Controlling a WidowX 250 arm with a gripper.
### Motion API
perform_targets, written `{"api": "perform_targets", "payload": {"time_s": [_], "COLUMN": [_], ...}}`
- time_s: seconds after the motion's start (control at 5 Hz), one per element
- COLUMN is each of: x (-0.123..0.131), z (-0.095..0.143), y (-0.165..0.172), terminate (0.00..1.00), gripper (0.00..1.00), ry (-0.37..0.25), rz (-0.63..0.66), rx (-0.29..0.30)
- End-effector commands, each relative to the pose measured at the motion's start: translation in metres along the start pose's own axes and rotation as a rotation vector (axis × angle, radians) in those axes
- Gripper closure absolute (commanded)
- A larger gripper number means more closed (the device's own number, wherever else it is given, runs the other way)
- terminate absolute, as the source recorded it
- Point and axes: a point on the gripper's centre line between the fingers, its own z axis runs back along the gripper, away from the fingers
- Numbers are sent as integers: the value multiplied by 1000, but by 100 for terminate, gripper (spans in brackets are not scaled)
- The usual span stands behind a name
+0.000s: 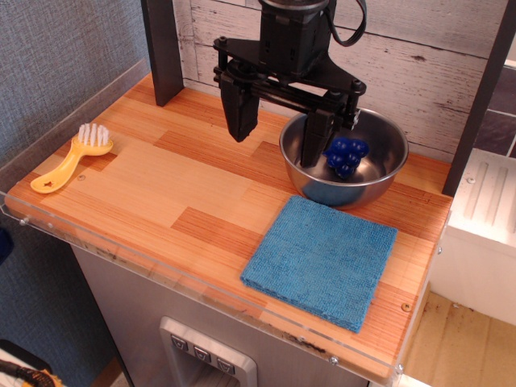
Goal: Put the scrubber on top of the blue cloth.
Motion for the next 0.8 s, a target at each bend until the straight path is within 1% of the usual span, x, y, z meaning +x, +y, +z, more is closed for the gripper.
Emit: {"api": "perform_targets", "payload": {"time_s": [0.0, 0.2, 0.4, 0.6], "x": [0, -20, -35, -51], "z": [0, -12, -23, -35], "y": [0, 47, 95, 144], "terminate": [0, 0, 0, 0], "gripper": [0, 0, 0, 0], "ry": [0, 5, 14, 15], "rz": [0, 52, 84, 138], "rx": [0, 19, 63, 69]}}
